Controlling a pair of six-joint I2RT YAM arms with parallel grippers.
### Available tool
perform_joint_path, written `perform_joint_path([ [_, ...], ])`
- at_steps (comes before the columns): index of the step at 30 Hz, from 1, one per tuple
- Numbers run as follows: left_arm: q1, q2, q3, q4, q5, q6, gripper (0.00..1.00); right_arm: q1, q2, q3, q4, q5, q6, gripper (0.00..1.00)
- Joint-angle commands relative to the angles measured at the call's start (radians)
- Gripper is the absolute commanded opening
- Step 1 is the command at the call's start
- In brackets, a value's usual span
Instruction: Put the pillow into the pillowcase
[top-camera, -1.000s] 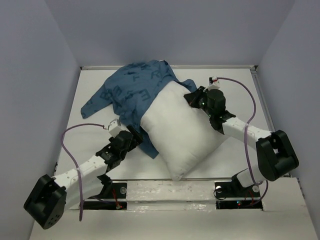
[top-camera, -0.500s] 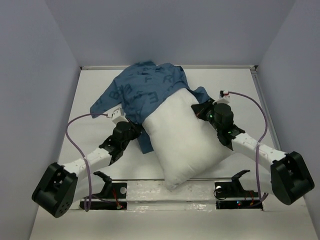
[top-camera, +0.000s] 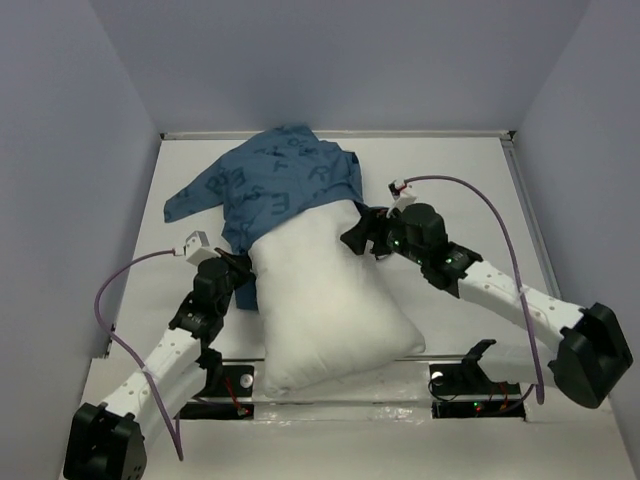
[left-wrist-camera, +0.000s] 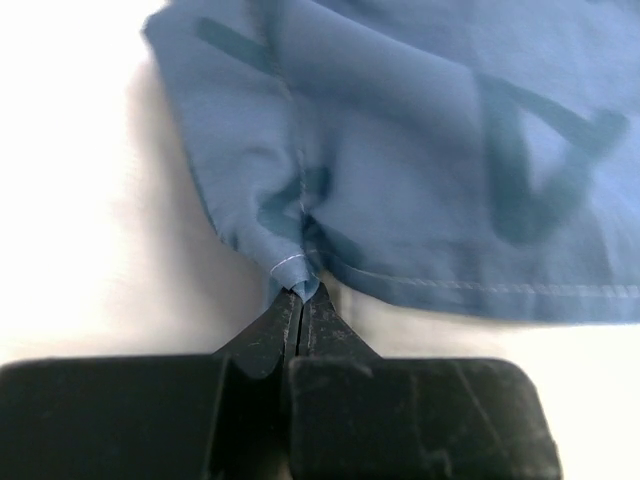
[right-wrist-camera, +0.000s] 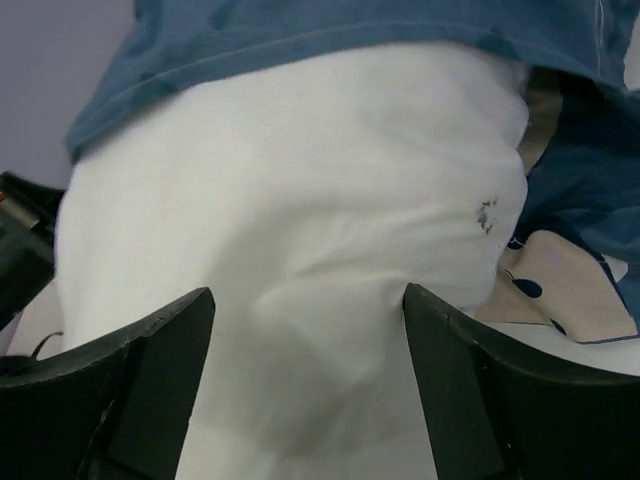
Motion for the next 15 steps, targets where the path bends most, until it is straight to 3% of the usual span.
perform_joint_path([
  [1, 0.109, 0.000, -0.014, 0.006, 0.068, 0.053, 0.00, -0.112, -0.166, 0.072, -0.185, -0.022, -0.237, 0.80],
  [3, 0.143, 0.018, -0.007, 0.018, 0.123, 0.073, 0.00, -0.199, -0.197, 0.058, -0.173, -0.103, -0.256, 0.72],
  [5, 0.165, 0.049, 0.007, 0.032, 0.157, 0.105, 0.00, -0.302, -0.176, 0.070, -0.124, -0.151, -0.331, 0.72],
  [7, 0.166, 0.072, 0.016, 0.044, 0.174, 0.113, 0.00, -0.393, -0.061, 0.119, -0.124, -0.209, -0.410, 0.72],
  [11, 0.166, 0.083, 0.007, 0.072, 0.215, 0.118, 0.00, -0.558, 0.209, 0.271, -0.079, -0.609, -0.516, 0.82],
  [15, 0.166, 0.075, 0.021, 0.064, 0.243, 0.141, 0.00, -0.601, 0.438, 0.406, -0.142, -0.808, -0.636, 0.87],
])
